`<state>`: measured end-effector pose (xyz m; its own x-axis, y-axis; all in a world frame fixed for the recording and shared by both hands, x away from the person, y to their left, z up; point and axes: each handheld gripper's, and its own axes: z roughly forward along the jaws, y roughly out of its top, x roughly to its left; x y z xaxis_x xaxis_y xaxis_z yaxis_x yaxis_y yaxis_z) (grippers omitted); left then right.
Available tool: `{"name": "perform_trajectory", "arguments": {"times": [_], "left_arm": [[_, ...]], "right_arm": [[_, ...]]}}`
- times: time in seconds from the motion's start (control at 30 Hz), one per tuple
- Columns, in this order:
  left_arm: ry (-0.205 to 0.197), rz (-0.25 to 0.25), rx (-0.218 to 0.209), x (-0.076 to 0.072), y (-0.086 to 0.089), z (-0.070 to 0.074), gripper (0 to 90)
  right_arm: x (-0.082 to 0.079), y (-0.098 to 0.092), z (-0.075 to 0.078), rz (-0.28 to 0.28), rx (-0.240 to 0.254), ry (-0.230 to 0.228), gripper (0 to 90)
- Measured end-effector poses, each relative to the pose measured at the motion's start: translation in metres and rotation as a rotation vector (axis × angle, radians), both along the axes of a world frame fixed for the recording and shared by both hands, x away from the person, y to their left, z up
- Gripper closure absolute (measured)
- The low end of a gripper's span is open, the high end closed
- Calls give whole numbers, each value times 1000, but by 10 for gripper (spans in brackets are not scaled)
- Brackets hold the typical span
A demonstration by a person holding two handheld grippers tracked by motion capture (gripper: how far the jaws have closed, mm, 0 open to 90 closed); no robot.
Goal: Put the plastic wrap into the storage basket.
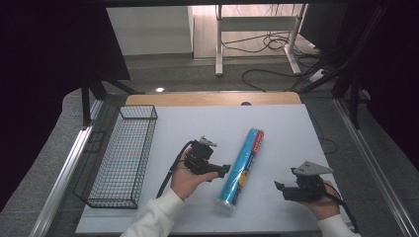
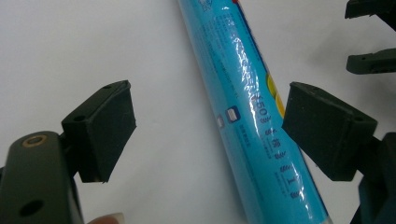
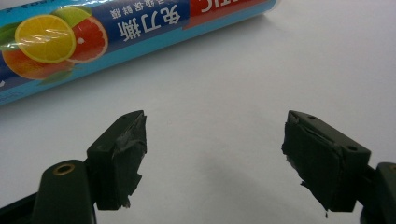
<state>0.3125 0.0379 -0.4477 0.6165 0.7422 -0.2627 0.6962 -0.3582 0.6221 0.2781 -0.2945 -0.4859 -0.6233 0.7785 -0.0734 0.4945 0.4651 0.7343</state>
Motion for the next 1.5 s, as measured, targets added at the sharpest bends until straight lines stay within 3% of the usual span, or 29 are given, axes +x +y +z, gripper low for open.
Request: {"name": "perform_trajectory", "arguments": {"times": [0.43, 0.7, 0.97, 1.17, 1.5], "left_arm": [[20, -25, 3, 12, -26, -4, 170], [27, -18, 7, 17, -30, -8, 174], [51, -39, -24, 27, -39, -6, 175], [62, -41, -23, 35, -48, -6, 178], [120, -49, -10, 56, -68, -16, 178]], "right_arm": [[1, 0, -1, -5, -8, 4, 219], [1, -1, -2, -6, -15, 2, 220], [1, -1, -2, -10, -15, 0, 221], [1, -1, -2, -10, -16, 0, 221], [2, -2, -2, -15, -18, -4, 221]]}}
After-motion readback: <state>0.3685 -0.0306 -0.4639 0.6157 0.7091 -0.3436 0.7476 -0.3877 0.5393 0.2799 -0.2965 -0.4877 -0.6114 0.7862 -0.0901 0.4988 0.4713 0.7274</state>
